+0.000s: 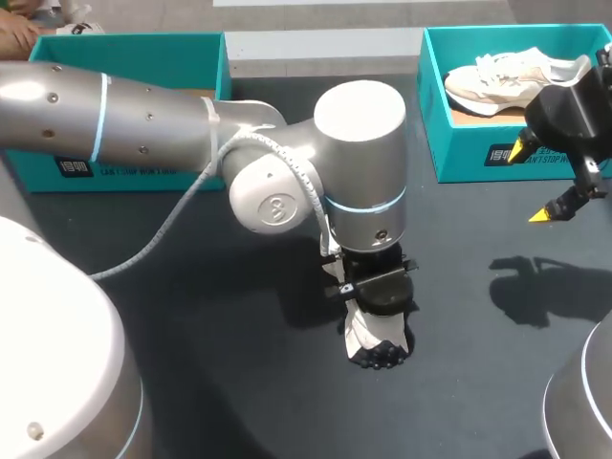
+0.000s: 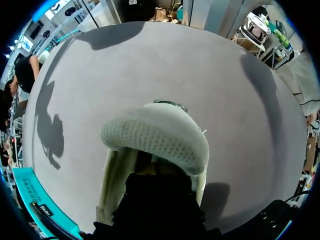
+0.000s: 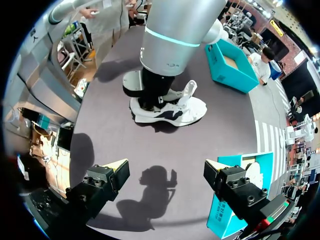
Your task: Take the shoe out of the shoebox, open the shoe tongue, remove and reinsert the insole, then place the shoe into the shoebox
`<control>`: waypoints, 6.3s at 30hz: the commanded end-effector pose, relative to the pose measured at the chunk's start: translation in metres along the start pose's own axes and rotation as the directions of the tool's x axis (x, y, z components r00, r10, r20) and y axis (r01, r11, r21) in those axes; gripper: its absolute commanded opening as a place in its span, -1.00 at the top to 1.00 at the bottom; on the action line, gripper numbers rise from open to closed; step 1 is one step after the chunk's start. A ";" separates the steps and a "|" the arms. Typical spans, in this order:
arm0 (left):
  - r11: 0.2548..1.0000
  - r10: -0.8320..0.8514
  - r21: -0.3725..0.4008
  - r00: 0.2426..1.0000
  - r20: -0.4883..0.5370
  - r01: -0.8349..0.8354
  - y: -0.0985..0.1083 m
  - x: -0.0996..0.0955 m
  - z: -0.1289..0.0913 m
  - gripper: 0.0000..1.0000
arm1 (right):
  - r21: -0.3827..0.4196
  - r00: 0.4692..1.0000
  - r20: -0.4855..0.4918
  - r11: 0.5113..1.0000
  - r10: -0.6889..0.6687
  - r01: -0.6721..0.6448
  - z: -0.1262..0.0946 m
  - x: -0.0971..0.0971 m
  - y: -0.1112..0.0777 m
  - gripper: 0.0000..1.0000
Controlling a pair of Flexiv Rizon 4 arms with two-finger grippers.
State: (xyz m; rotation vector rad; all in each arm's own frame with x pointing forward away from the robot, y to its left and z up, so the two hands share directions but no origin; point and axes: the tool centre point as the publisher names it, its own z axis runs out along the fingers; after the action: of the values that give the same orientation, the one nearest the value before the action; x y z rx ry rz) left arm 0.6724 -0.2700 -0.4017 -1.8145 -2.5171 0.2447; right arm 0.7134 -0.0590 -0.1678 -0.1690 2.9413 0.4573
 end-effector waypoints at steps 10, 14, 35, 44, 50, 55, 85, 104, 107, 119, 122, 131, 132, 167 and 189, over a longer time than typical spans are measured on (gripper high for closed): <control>0.962 -0.021 -0.267 0.994 0.107 0.049 0.027 0.000 -0.048 1.00 | 0.003 1.000 -0.003 1.000 0.000 0.000 0.001 -0.001 0.001 -1.00; 0.947 -0.043 -0.311 0.989 0.139 0.084 0.037 -0.006 -0.055 1.00 | 0.003 1.000 -0.003 1.000 0.000 0.000 0.001 -0.001 0.001 -1.00; 0.923 0.144 -0.360 0.989 -0.014 -0.140 0.052 -0.009 -0.058 -1.00 | 0.003 1.000 -0.003 1.000 0.000 0.000 0.001 -0.001 0.001 -1.00; 0.907 0.202 -0.367 0.978 -0.048 -0.205 0.054 -0.006 -0.078 -1.00 | 0.003 1.000 -0.003 1.000 0.000 0.000 0.001 -0.001 0.001 -1.00; 0.903 0.223 -0.367 0.974 -0.048 -0.225 0.063 -0.009 -0.095 -1.00 | 0.003 1.000 -0.003 1.000 0.000 0.000 0.001 -0.001 0.001 -1.00; 0.885 0.246 -0.389 0.966 -0.074 -0.255 0.073 -0.011 -0.106 -1.00 | 0.003 1.000 -0.003 1.000 0.000 0.000 0.001 -0.001 0.001 -1.00; 0.888 0.270 -0.368 0.960 -0.067 -0.275 0.083 -0.020 -0.103 0.13 | 0.003 1.000 -0.003 1.000 0.000 0.000 0.001 -0.001 0.001 -1.00; 0.888 0.301 -0.355 0.953 -0.033 -0.292 0.047 -0.017 -0.096 0.18 | 0.003 1.000 -0.003 1.000 0.000 0.000 0.001 -0.001 0.001 -1.00; 0.888 0.293 -0.364 0.956 -0.024 -0.282 0.047 -0.019 -0.099 0.18 | 0.003 1.000 -0.003 1.000 0.000 0.000 0.001 -0.001 0.001 -1.00; 0.903 0.272 -0.339 0.962 -0.023 -0.263 0.041 -0.010 -0.090 0.59 | 0.003 1.000 -0.003 1.000 0.000 0.000 0.001 -0.001 0.001 -1.00; 0.912 0.256 -0.327 0.967 -0.020 -0.248 0.037 -0.008 -0.083 0.66 | 0.003 1.000 -0.003 1.000 0.000 0.000 0.001 -0.001 0.001 -1.00; 0.937 0.198 -0.291 0.980 -0.007 -0.192 0.029 -0.004 -0.090 0.56 | 0.003 1.000 -0.003 1.000 0.000 0.000 0.001 -0.001 0.001 -1.00; 0.942 0.172 -0.292 0.985 -0.007 -0.166 0.032 -0.005 -0.094 0.56 | 0.003 1.000 -0.003 1.000 0.000 0.000 0.001 -0.001 0.001 -1.00; 0.681 -0.699 -0.088 0.682 0.214 0.727 0.000 0.026 -0.129 -1.00 | 0.003 1.000 -0.003 1.000 0.000 0.000 0.001 -0.001 0.001 -1.00; 0.352 -0.921 -0.004 0.347 0.179 0.936 -0.053 0.019 -0.081 -0.51 | 0.003 1.000 -0.003 1.000 0.000 0.000 0.001 -0.001 0.001 -1.00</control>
State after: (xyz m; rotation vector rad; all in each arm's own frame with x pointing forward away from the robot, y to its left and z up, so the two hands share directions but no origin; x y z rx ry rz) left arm 0.6267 -0.2400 -0.3038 -0.0407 -3.2001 0.2234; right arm 0.7130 -0.0595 -0.1684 -0.1693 2.9397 0.4579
